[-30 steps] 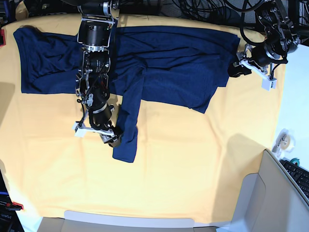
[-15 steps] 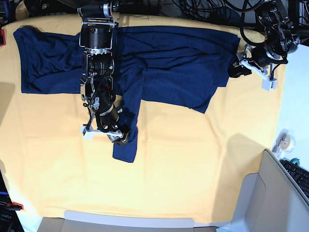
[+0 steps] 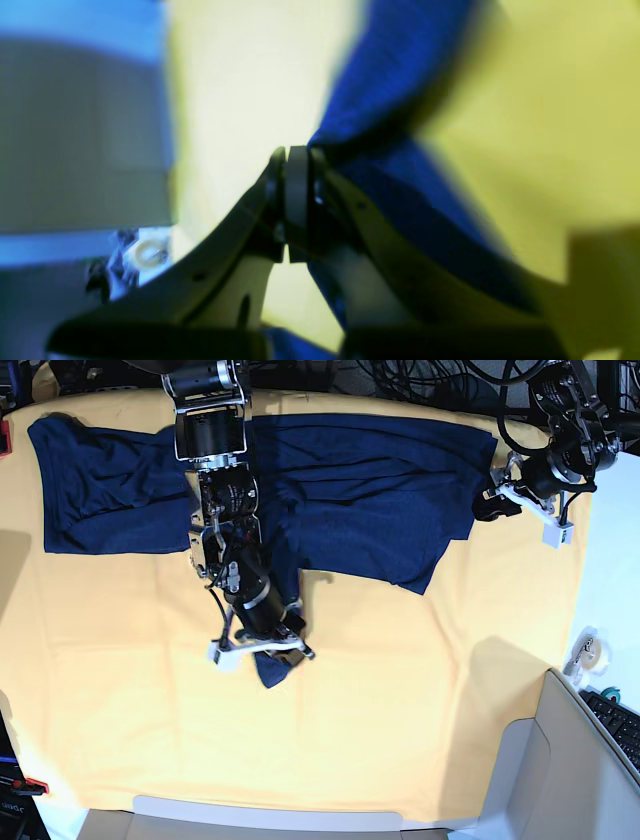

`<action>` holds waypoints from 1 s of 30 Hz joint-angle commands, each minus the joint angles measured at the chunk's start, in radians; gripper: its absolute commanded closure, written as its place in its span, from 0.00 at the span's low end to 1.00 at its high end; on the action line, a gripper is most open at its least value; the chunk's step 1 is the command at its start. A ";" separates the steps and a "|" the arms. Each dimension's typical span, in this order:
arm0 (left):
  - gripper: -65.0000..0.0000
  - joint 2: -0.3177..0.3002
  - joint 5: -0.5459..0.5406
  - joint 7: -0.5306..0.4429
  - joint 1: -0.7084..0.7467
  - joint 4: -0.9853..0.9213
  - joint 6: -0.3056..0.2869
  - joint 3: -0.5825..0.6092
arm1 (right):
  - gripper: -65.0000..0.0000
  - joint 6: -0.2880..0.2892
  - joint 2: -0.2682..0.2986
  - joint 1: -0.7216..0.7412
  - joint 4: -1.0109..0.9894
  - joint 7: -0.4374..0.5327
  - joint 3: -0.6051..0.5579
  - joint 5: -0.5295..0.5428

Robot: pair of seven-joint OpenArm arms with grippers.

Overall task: Fold the T-shirt properly
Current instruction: 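Drag the sleeve cuff toward the left gripper and release it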

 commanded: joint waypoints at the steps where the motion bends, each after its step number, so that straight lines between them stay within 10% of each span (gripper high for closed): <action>1: 0.58 -0.014 -0.014 -0.010 -0.005 0.017 -0.002 -0.008 | 1.00 0.015 0.007 0.012 0.043 0.015 -0.040 0.011; 13: 0.64 -0.015 -0.014 -0.013 -0.008 0.017 -0.002 -0.047 | 1.00 0.006 0.132 -0.023 0.299 0.013 -0.444 0.010; 20: 0.63 -0.032 -0.014 0.000 -0.034 0.017 -0.002 -0.144 | 1.00 -0.109 0.159 -0.020 0.341 0.012 -0.577 0.010; 30: 0.63 -0.043 -0.014 -0.011 -0.031 0.017 -0.002 -0.147 | 1.00 -0.109 0.221 -0.012 0.391 0.001 -0.708 0.010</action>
